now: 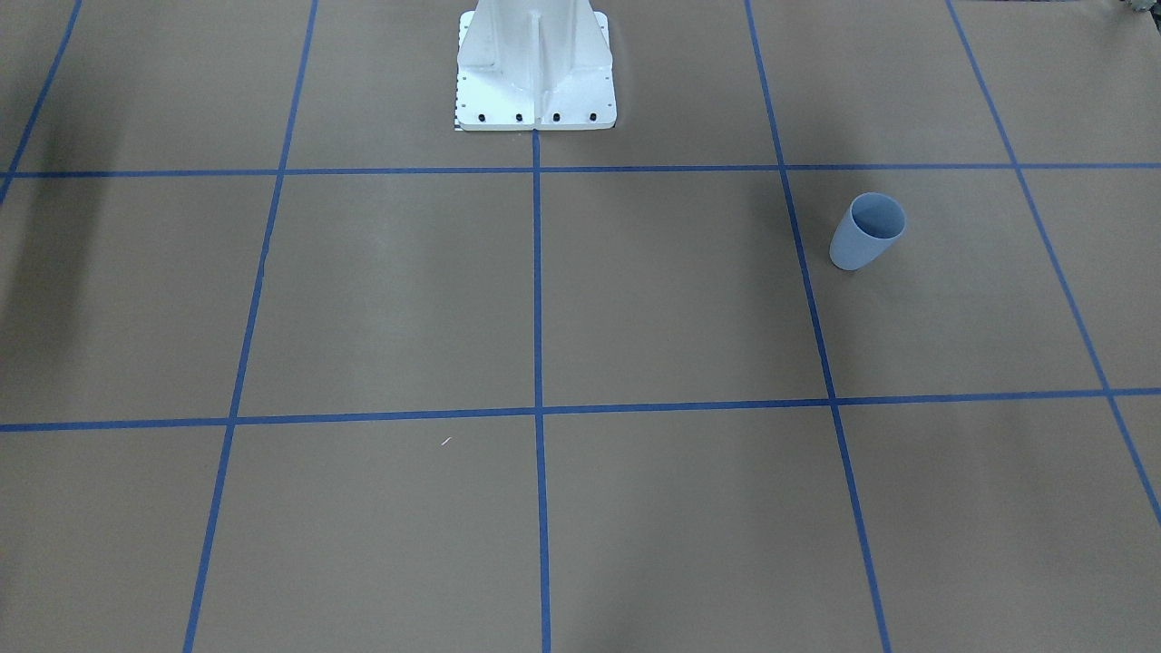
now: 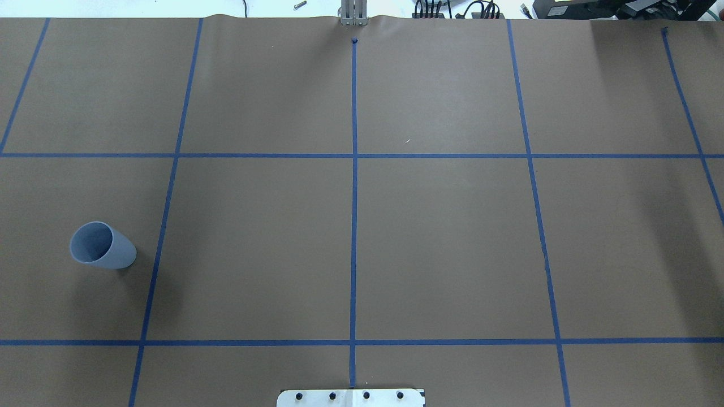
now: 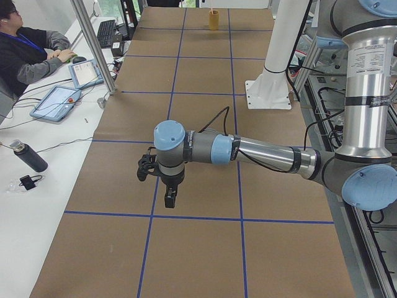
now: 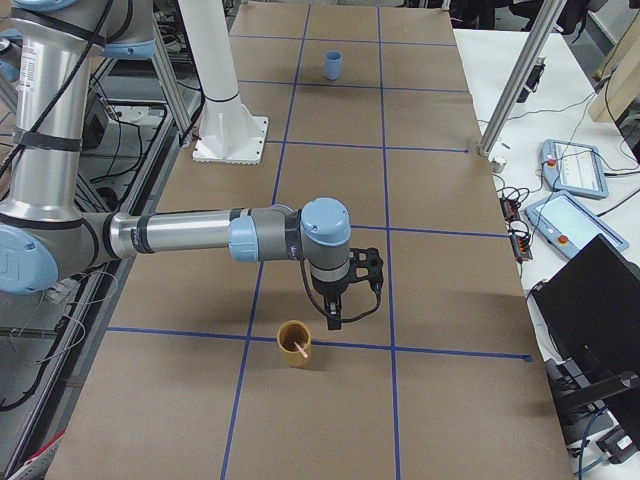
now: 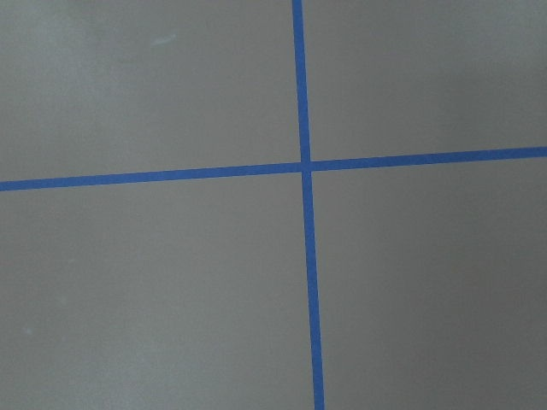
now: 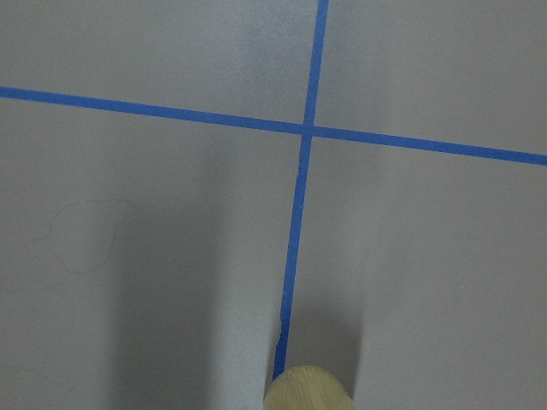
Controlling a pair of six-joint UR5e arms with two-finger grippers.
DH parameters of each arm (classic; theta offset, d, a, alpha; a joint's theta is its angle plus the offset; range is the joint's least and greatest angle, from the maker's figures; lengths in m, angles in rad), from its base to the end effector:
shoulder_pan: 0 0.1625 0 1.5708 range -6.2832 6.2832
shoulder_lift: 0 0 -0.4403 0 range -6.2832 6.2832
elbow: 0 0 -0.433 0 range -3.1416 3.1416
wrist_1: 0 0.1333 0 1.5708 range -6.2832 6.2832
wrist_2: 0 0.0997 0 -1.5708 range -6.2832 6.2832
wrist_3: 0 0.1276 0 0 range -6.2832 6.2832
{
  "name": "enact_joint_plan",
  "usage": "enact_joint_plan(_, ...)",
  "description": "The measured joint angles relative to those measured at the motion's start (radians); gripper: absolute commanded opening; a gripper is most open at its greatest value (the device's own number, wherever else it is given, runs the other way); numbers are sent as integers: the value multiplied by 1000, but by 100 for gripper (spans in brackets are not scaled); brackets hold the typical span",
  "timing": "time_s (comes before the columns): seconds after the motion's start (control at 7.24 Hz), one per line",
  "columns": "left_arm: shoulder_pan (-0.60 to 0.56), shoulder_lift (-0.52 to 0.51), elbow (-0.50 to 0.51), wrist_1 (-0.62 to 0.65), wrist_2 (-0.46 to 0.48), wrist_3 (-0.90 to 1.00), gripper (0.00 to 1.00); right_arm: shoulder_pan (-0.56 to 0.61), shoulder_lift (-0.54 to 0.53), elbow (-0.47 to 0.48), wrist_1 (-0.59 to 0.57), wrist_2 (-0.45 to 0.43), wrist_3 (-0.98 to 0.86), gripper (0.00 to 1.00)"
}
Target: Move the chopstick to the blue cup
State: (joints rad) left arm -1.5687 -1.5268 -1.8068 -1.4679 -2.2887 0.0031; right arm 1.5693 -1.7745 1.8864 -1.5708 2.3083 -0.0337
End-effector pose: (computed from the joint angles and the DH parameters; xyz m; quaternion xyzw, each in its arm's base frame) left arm -0.0483 -0.5136 0.6066 0.0419 0.3509 0.0181 0.9353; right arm 0.0468 -0.4509 0.6281 0.0579 -0.3590 -0.0365 0.9308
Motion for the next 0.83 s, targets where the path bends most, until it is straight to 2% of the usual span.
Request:
enact_joint_plan(0.28,1,-2,-7,-10,0,0,99,0,1,4,1,3,0,100)
enact_joint_plan(0.41,1,-1,-4,-53,0,0,99,0,2,9,1,7,-2,100)
enact_joint_plan(0.83,1,-1,8,-308,1,-5,99,0,15,22,3,11,-4,100)
